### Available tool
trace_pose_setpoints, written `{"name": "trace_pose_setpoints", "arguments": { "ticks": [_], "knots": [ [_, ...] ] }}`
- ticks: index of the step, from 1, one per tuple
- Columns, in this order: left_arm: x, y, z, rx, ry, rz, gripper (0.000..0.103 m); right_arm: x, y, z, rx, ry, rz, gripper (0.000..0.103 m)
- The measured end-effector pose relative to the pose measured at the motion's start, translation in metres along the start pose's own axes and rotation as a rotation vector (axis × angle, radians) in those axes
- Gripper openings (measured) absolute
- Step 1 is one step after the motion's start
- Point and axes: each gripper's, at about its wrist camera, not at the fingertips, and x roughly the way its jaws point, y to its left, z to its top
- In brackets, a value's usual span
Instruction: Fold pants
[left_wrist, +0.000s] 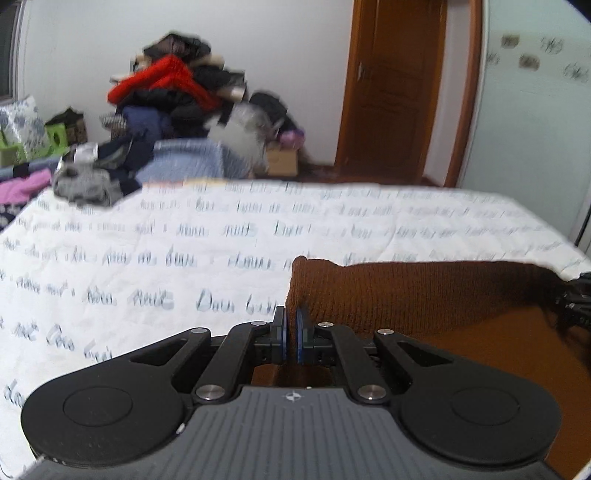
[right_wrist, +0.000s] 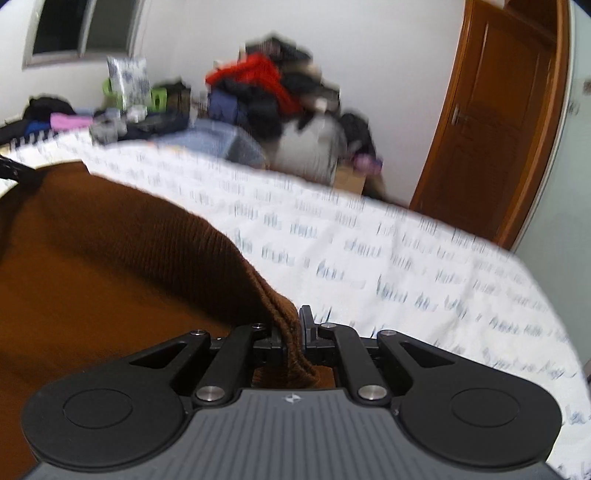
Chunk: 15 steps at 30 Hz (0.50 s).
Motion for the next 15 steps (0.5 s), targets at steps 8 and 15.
{"name": "trace_pose_setpoints", "arguments": {
  "ticks": [8,15],
  "knots": [
    [-0.012,0.015,-0.012,-0.029,0.033,0.088,0.024,-0.023,-0.014,-0.003,0.099,-0.074,-0.129,0.071],
    [-0.038,-0.006,-0.018,0.037,0.003,0.077,0.053,-0.055,-0.005,-0.010,0.050,-0.099,0.172,0.071]
  ]
}}
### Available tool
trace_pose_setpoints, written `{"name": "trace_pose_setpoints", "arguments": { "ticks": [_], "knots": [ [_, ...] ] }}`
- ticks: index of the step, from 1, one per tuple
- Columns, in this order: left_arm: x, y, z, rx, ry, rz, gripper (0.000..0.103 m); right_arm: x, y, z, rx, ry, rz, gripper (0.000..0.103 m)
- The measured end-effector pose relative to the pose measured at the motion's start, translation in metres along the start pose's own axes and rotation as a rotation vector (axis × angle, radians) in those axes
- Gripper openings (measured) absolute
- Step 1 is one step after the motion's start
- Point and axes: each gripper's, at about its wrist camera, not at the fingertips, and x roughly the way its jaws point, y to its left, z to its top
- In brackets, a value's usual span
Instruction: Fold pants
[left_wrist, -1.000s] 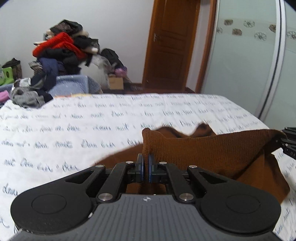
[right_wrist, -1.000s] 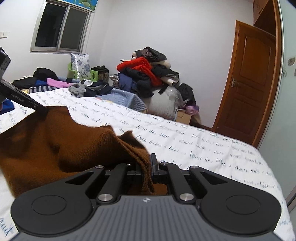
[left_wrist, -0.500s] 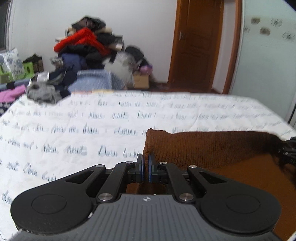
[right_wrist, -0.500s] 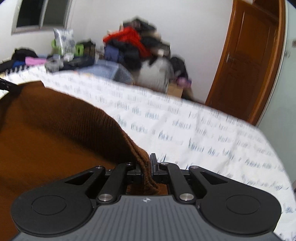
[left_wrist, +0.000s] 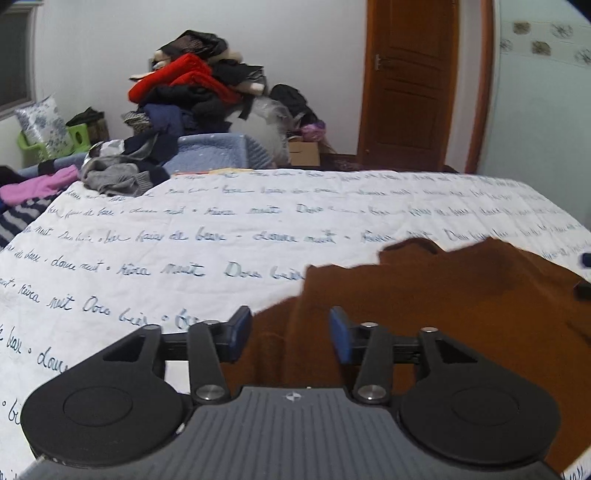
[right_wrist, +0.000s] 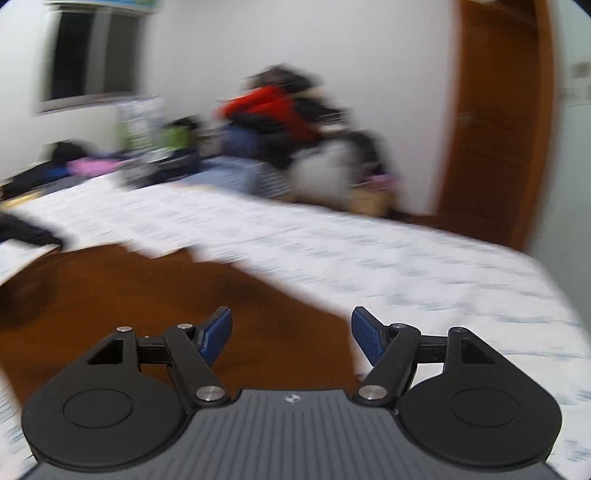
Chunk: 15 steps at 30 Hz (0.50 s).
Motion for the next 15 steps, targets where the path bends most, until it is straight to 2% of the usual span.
{"name": "trace_pose_setpoints", "arguments": {
  "ticks": [1,2,4,6,8,11,15],
  "knots": [
    [0.002,-0.006,-0.002,0.036,0.007,0.007,0.055,0.006,0.006,-0.001,-0.017,0.039,0.030,0.071],
    [0.004,-0.010,-0.004,0.072,0.017,0.026,0.055,0.018,0.010,-0.003,-0.030,0.095,0.019,0.072],
    [0.008,-0.012,-0.007,0.107,0.046,0.059,0.055,0.042,0.007,-0.009,-0.007,0.203,-0.064,0.072],
    [-0.001,-0.003,-0.010,0.066,0.041,0.054,0.055,0.043,-0.008,-0.013,0.109,0.192,-0.087,0.075],
    [-0.020,0.007,-0.014,0.020,0.011,0.041,0.058,0.021,-0.015,-0.012,0.202,0.134,-0.109,0.075],
    [-0.051,0.015,-0.025,-0.035,-0.029,0.024,0.067,-0.014,0.000,-0.015,0.154,0.065,-0.025,0.075],
    [-0.079,0.027,-0.047,-0.109,-0.029,-0.020,0.068,-0.041,0.033,-0.030,0.019,0.094,0.057,0.075]
  ]
}}
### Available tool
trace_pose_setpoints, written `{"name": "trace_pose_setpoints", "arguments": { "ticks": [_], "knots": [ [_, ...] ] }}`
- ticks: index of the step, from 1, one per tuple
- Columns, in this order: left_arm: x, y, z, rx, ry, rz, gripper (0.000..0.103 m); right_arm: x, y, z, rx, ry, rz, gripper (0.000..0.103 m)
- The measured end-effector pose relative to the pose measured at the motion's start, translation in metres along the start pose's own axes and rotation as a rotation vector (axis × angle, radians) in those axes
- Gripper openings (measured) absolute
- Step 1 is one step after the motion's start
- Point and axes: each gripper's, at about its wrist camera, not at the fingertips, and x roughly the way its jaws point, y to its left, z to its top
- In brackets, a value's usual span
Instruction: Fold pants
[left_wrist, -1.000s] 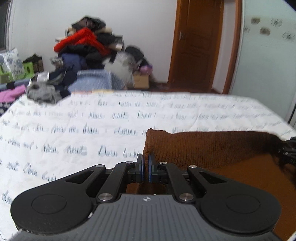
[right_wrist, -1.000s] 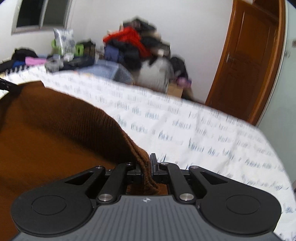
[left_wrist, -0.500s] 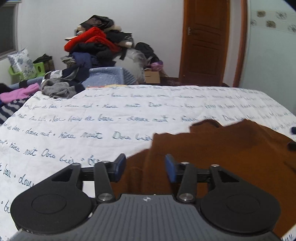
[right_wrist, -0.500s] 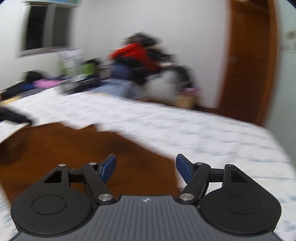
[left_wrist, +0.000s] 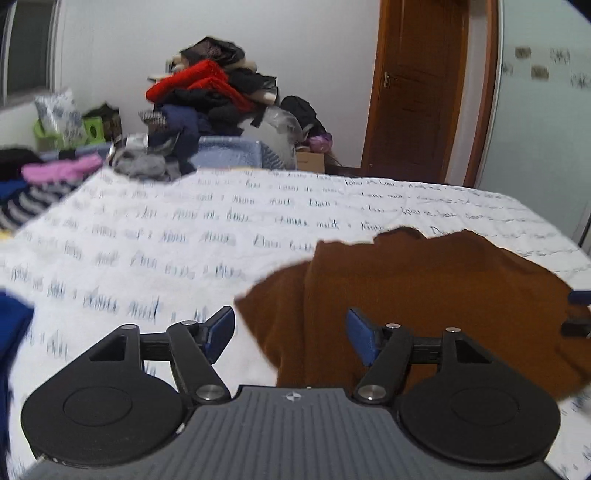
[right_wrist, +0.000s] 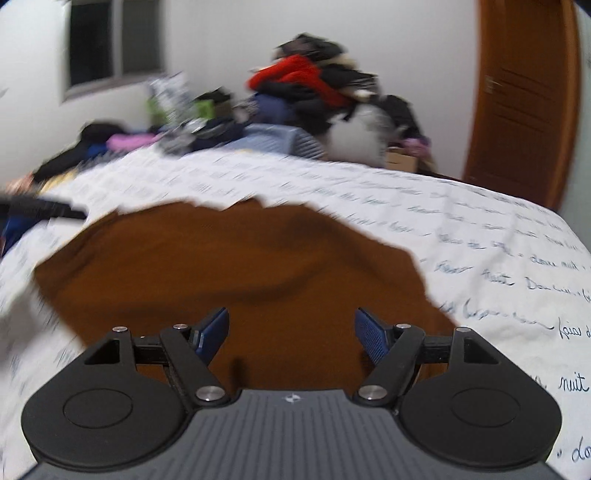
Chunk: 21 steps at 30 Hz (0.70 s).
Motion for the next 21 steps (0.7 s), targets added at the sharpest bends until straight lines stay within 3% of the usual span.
{"name": "trace_pose_setpoints", "arguments": {
  "ticks": [3,7,9,11,12,16,21],
  "knots": [
    [-0.012,0.009,-0.016,-0.056,0.050,-0.079,0.068,-0.011,0.023,-0.009,-0.071,0.008,-0.068,0.075],
    [-0.021,0.005,-0.035,-0.091,0.098,-0.166,0.064,-0.028,0.094,-0.009,-0.242,-0.067,0.017,0.075],
    [-0.020,0.003,-0.042,-0.105,0.109,-0.197,0.056,-0.022,0.128,-0.013,-0.369,-0.084,0.041,0.075],
    [-0.017,0.002,-0.047,-0.105,0.127,-0.194,0.038,-0.017,0.163,-0.019,-0.467,-0.073,0.056,0.075],
    [-0.016,0.003,-0.049,-0.106,0.133,-0.187,0.034,-0.010,0.173,-0.021,-0.497,-0.057,0.048,0.075],
    [-0.017,0.011,-0.056,-0.108,0.170,-0.182,0.015,0.004,0.177,-0.032,-0.508,-0.003,-0.011,0.075],
    [-0.020,0.014,-0.060,-0.105,0.186,-0.147,0.015,0.002,0.161,-0.046,-0.434,0.056,-0.037,0.075]
  ]
}}
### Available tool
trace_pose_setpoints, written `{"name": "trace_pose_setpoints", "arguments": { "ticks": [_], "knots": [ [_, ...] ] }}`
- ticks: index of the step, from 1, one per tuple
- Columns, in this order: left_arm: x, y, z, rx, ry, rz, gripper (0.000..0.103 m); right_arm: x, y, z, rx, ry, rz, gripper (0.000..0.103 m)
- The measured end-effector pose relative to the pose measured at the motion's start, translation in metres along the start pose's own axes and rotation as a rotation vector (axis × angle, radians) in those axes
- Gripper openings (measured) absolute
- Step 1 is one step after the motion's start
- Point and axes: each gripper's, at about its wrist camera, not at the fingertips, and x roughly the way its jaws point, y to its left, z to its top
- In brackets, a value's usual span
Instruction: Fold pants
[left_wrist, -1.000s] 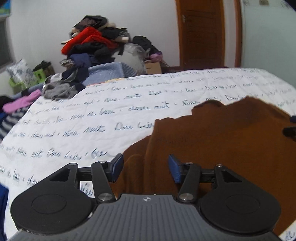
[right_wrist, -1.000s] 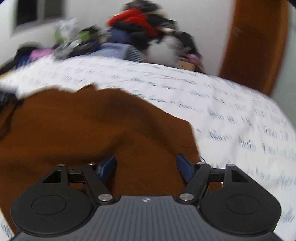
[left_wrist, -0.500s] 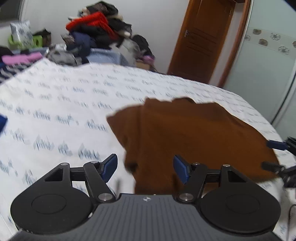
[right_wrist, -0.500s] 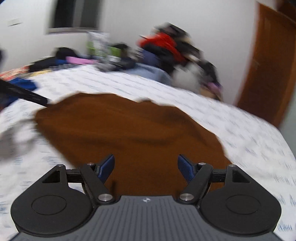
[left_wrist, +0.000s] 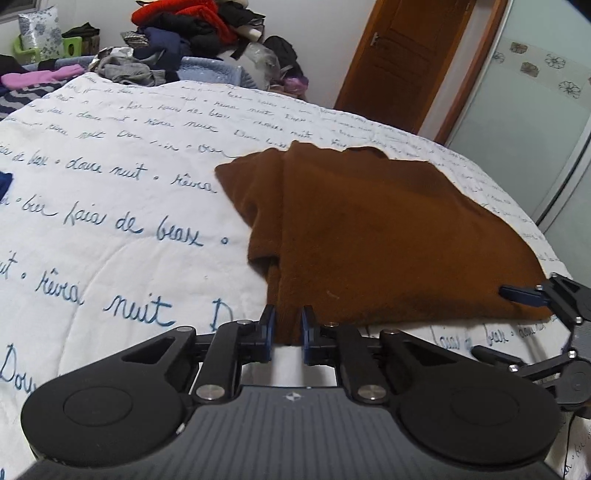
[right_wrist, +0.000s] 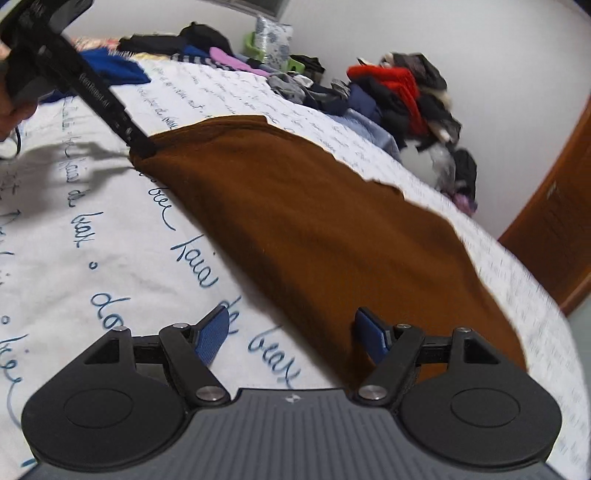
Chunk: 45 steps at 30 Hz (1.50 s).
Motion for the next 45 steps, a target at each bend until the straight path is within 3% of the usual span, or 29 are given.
{"name": "trace_pose_setpoints", "arguments": {
  "ticks": [3,5,7,11,20,30,38,45],
  "knots": [
    [-0.004,-0.006,0.000,0.026,-0.009,0.059,0.028,-0.005,0.004,0.004,-0.013,-0.020,-0.028,0.075],
    [-0.006,-0.012,0.000,0.057,-0.014,0.103,0.058,-0.011,0.018,0.008,-0.057,-0.050,-0.055,0.075],
    [-0.011,-0.016,0.001,0.086,-0.032,0.132,0.070,-0.013,0.029,0.013,-0.091,-0.076,-0.061,0.075],
    [-0.017,-0.018,0.003,0.092,-0.047,0.171,0.080,-0.012,0.043,0.022,-0.120,-0.104,-0.048,0.075],
    [-0.023,-0.013,0.006,0.074,-0.062,0.240,0.088,-0.010,0.060,0.039,-0.114,-0.144,-0.029,0.076],
    [-0.020,-0.010,-0.001,0.072,-0.043,0.263,0.090,0.003,0.066,0.028,-0.119,-0.091,-0.046,0.079],
    [-0.014,-0.012,-0.005,0.088,-0.026,0.289,0.097,0.006,0.072,0.021,-0.139,-0.107,-0.076,0.084],
    [-0.008,0.010,0.002,-0.054,0.045,0.348,0.098,0.009,0.080,0.029,-0.146,-0.132,-0.115,0.090]
  ]
}}
